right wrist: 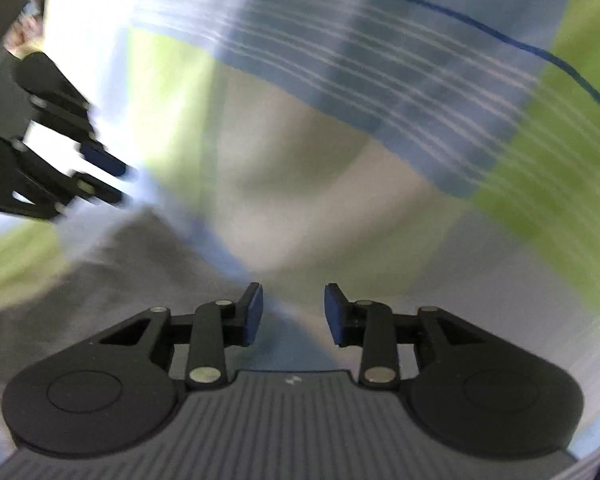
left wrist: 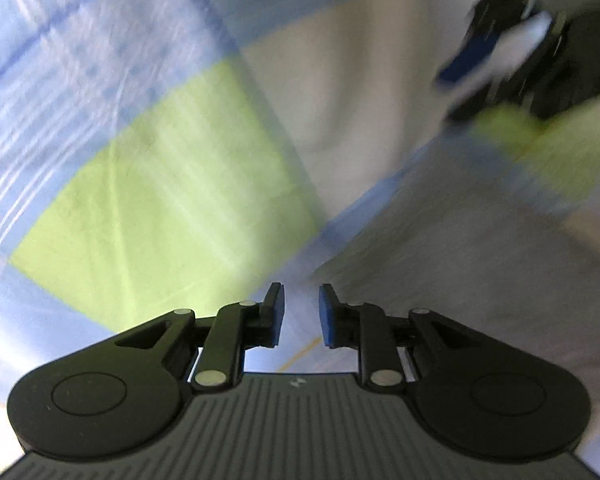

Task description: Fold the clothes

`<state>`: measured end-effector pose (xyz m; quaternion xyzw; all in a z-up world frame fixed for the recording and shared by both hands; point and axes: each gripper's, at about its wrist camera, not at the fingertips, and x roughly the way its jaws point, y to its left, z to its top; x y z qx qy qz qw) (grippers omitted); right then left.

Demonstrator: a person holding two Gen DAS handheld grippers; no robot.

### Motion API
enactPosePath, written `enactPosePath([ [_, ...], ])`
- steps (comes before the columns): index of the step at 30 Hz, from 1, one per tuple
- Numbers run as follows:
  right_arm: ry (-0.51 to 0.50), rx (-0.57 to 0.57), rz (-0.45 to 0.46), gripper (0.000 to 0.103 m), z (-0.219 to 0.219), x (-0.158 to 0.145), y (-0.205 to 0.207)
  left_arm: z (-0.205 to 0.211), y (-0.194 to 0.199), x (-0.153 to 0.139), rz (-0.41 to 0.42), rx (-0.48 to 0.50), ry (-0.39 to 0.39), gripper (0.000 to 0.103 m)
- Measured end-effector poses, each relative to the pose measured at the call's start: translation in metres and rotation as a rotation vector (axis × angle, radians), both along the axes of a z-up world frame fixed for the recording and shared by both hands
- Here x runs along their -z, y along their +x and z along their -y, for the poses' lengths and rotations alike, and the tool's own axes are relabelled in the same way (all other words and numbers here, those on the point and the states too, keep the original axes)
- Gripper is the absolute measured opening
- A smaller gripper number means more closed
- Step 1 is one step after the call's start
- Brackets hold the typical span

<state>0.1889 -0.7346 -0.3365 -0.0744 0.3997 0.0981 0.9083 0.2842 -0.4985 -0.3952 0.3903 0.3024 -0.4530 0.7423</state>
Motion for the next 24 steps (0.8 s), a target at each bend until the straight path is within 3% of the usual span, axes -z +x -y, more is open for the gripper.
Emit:
enactPosePath([
  [2, -0.026, -0.031, -0.027, 0.014, -0.009, 0.014, 0.004, 0.012, -0.007, 0.013, 0.032, 0.039, 0.029, 0.04],
  [4, -0.043, -0.002, -0.043, 0.014, -0.01, 0.026, 0.011, 0.022, -0.004, 0.035, 0.024, 0.038, 0.066, 0.042],
  [6, -0.035, 0.088, -0.044, 0.015, -0.001, 0.032, 0.017, 0.021, -0.005, 0.039, 0.017, -0.002, 0.069, 0.043],
  [11, 0.062, 0.264, 0.083, 0.025, 0.021, -0.005, -0.016, 0.009, -0.005, 0.021, 0.038, -0.155, 0.059, 0.048],
  [16, 0.143, 0.371, -0.025, 0.025, 0.02, -0.018, -0.058, -0.005, -0.016, 0.02, -0.063, -0.388, 0.225, 0.048],
  [20, 0.214, 0.431, -0.096, 0.025, 0.01, -0.021, -0.086, -0.013, -0.032, 0.011, -0.146, -0.509, 0.249, 0.048],
  [24, 0.223, 0.397, -0.123, 0.026, -0.01, -0.023, -0.114, -0.019, -0.045, -0.002, -0.212, -0.576, 0.242, 0.049],
])
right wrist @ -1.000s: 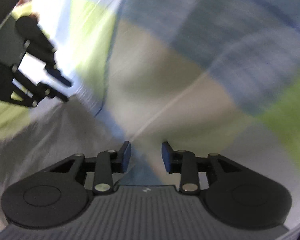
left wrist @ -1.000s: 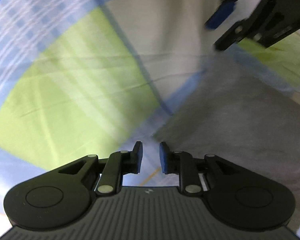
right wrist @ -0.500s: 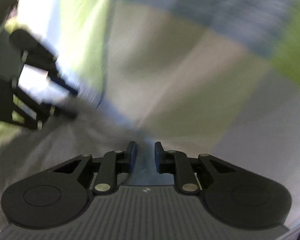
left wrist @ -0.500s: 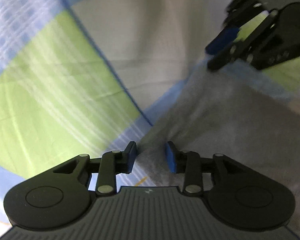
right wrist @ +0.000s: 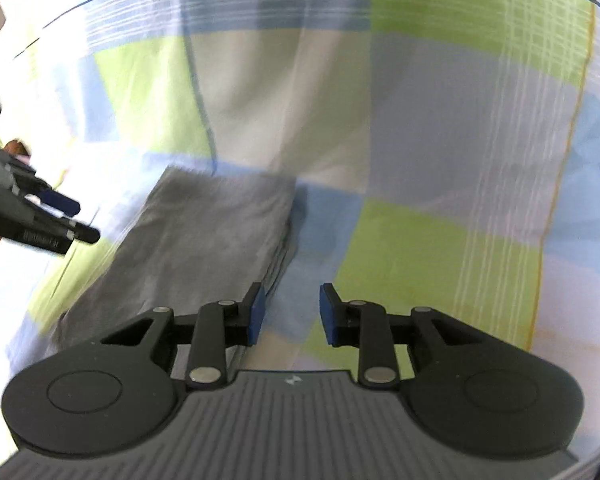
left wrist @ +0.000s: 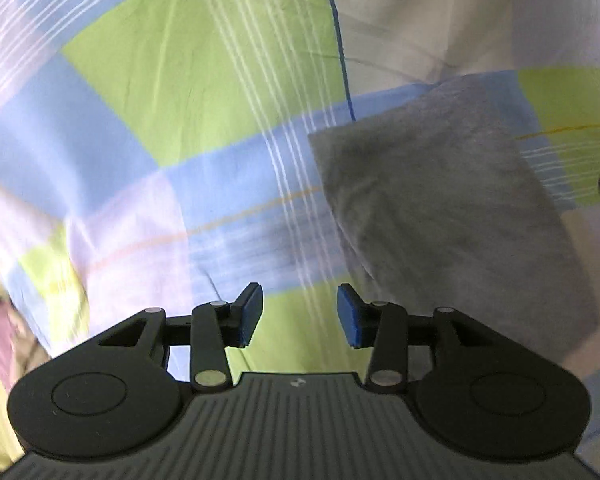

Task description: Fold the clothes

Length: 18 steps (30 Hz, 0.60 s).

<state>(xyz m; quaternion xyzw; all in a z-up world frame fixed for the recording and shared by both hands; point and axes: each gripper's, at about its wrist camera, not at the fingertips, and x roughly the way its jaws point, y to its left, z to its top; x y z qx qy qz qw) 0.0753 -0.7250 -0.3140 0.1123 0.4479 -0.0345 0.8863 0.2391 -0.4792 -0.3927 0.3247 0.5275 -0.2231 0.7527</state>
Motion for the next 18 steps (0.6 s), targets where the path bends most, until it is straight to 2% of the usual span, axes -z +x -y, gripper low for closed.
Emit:
enactPosePath([
  [1, -0.009, -0.024, 0.0, 0.026, -0.004, -0.002, -0.006, 0.005, -0.001, -0.001, -0.007, -0.014, 0.004, 0.049],
  [4, -0.047, -0.097, 0.006, 0.028, -0.017, -0.007, -0.021, -0.011, -0.017, -0.037, -0.025, -0.071, 0.002, 0.05],
  [6, -0.084, -0.146, 0.016, 0.029, -0.025, -0.008, -0.03, -0.013, -0.02, -0.036, -0.048, -0.129, -0.026, 0.05],
  [8, -0.117, -0.209, 0.05, 0.031, -0.037, -0.01, -0.042, -0.031, -0.035, -0.046, -0.091, -0.214, -0.118, 0.051],
  [9, -0.133, -0.242, 0.068, 0.031, -0.044, -0.012, -0.049, -0.045, -0.044, -0.05, -0.127, -0.28, -0.192, 0.051],
  [10, -0.138, -0.264, 0.078, 0.031, -0.047, -0.014, -0.053, -0.06, -0.052, -0.049, -0.165, -0.355, -0.274, 0.05],
  [12, -0.153, -0.354, 0.088, 0.031, -0.061, -0.014, -0.069, -0.078, -0.061, -0.033, -0.22, -0.447, -0.383, 0.05],
  [14, -0.184, -0.403, 0.083, 0.032, -0.071, -0.005, -0.072, -0.098, -0.076, -0.015, -0.292, -0.541, -0.445, 0.049],
  [15, -0.212, -0.439, 0.08, 0.032, -0.079, 0.001, -0.075, -0.101, -0.08, -0.011, -0.301, -0.558, -0.454, 0.049],
  [18, -0.306, -0.525, 0.107, 0.038, -0.096, 0.014, -0.078, -0.11, -0.081, 0.009, -0.357, -0.661, -0.553, 0.05],
])
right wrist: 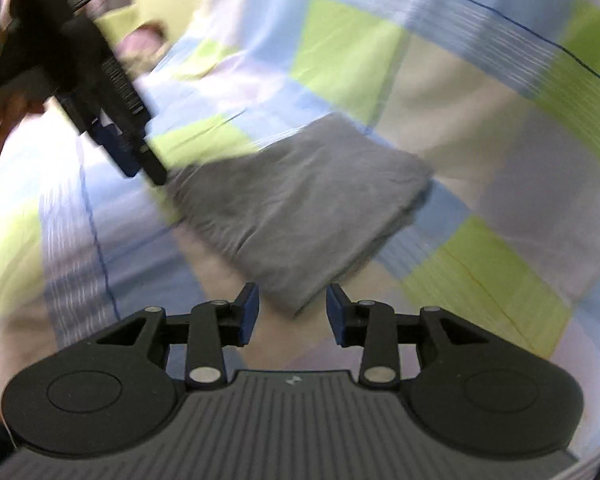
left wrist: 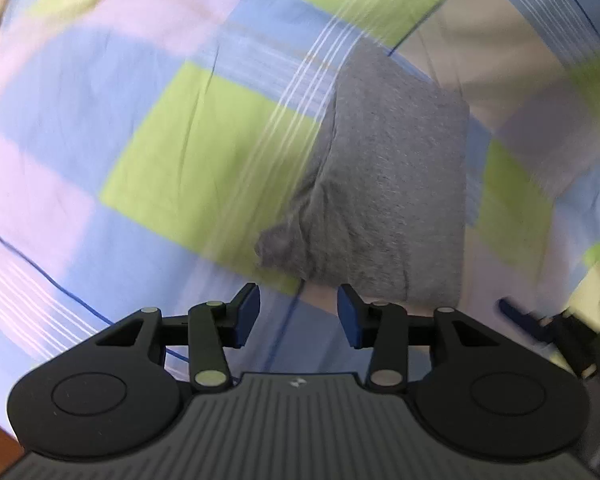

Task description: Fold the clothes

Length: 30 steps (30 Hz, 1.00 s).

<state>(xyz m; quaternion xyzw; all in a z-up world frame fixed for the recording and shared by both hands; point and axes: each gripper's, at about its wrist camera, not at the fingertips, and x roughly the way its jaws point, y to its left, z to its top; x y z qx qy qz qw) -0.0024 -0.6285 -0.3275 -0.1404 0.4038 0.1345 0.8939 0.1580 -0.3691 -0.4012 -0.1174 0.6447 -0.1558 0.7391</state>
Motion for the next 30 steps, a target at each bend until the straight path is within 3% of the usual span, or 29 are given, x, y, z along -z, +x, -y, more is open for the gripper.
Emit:
enactPosePath([
  [6, -0.154, -0.158, 0.083, 0.039, -0.024, 0.026, 0.005, -0.01, 0.013, 0.03, -0.023, -0.258, -0.129, 0.05],
  [8, -0.218, -0.213, 0.102, 0.038, -0.03, 0.037, 0.008, -0.011, 0.015, 0.037, -0.018, -0.292, -0.139, 0.047],
  [9, -0.262, -0.244, 0.106, 0.037, -0.032, 0.046, 0.01, -0.009, 0.015, 0.039, -0.01, -0.294, -0.143, 0.036],
  [10, -0.283, -0.269, 0.097, 0.021, -0.032, 0.05, 0.012, -0.007, 0.016, 0.042, -0.002, -0.295, -0.147, 0.017],
  [11, -0.298, -0.292, 0.085, 0.004, -0.032, 0.054, 0.014, -0.005, 0.017, 0.044, 0.007, -0.297, -0.152, 0.014],
  [15, -0.333, -0.341, 0.079, 0.004, -0.026, 0.055, 0.011, -0.009, 0.014, 0.041, 0.08, -0.302, -0.139, 0.01],
  [17, -0.336, -0.354, 0.057, 0.004, -0.023, 0.057, 0.007, -0.01, 0.013, 0.043, 0.089, -0.291, -0.138, 0.014],
  [19, -0.329, -0.351, 0.048, 0.008, -0.024, 0.061, 0.005, -0.012, 0.012, 0.05, 0.058, -0.278, -0.166, 0.026],
  [22, -0.288, -0.316, 0.038, 0.03, -0.022, 0.055, 0.006, -0.013, 0.009, 0.049, 0.035, -0.287, -0.226, 0.05],
  [23, -0.224, -0.288, 0.023, 0.04, -0.017, 0.047, 0.008, -0.015, 0.006, 0.047, 0.028, -0.296, -0.238, 0.05],
  [24, -0.169, -0.253, 0.015, 0.043, -0.01, 0.039, 0.011, -0.018, -0.004, 0.043, -0.001, -0.33, -0.28, 0.05],
  [28, 0.007, -0.078, -0.027, 0.047, 0.029, 0.015, 0.025, -0.014, -0.036, 0.051, -0.102, -0.494, -0.445, 0.055],
  [30, 0.052, -0.017, -0.046, 0.048, 0.043, 0.015, 0.031, -0.005, -0.045, 0.066, -0.141, -0.564, -0.49, 0.055],
])
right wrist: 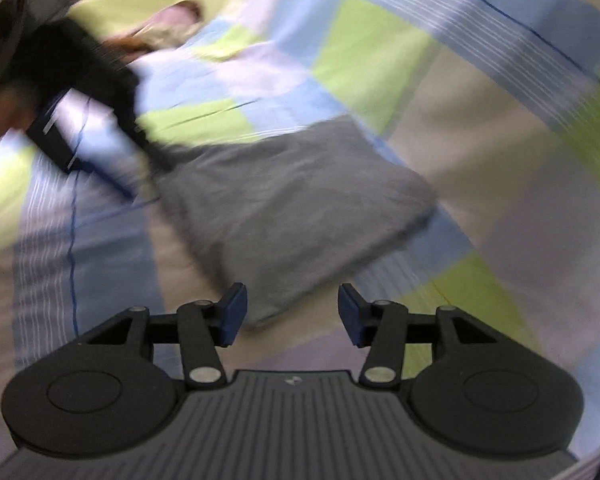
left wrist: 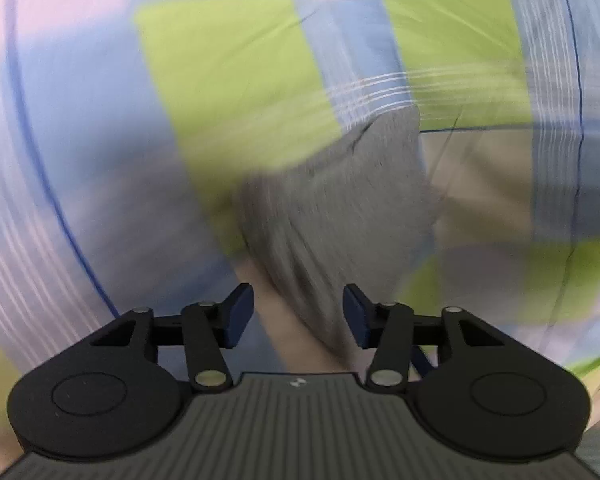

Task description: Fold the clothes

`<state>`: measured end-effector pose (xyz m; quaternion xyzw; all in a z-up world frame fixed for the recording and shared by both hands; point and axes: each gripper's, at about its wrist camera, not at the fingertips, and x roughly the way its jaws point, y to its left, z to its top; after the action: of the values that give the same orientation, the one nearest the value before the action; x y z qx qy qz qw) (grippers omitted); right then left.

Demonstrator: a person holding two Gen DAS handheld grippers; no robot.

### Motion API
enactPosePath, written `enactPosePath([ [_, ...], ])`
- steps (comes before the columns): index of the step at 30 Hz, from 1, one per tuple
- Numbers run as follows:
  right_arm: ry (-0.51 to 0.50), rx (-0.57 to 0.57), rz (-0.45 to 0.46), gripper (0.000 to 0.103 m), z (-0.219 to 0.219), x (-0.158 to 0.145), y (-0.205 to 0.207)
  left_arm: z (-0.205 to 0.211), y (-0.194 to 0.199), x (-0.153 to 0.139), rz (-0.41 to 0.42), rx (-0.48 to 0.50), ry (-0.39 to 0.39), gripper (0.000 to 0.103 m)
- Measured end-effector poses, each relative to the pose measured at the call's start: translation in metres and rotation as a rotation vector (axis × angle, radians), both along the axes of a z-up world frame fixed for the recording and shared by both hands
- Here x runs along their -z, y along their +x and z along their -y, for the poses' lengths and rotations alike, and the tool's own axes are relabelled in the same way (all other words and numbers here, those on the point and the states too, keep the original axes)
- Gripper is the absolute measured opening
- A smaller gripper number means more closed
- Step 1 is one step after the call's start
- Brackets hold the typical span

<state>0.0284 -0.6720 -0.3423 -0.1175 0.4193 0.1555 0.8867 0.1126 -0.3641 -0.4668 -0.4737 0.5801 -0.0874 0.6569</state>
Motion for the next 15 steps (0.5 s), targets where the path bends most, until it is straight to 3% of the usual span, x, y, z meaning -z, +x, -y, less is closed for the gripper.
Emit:
enactPosePath([
  [3, 0.069, 0.071, -0.045, 0.048, 0.019, 0.006, 0.013, 0.013, -0.008, 0.024, -0.044, -0.103, -0.06, 0.055],
  [6, 0.139, 0.118, -0.07, 0.049, 0.034, 0.011, 0.027, 0.018, -0.01, 0.03, 0.0, -0.192, -0.096, 0.055],
  [11, 0.316, 0.223, -0.084, 0.054, 0.064, 0.024, 0.06, 0.036, -0.004, 0.03, 0.058, -0.242, -0.117, 0.055],
  [15, 0.491, 0.352, -0.146, 0.054, 0.094, 0.044, 0.106, 0.042, -0.012, 0.031, 0.072, -0.27, -0.136, 0.053],
])
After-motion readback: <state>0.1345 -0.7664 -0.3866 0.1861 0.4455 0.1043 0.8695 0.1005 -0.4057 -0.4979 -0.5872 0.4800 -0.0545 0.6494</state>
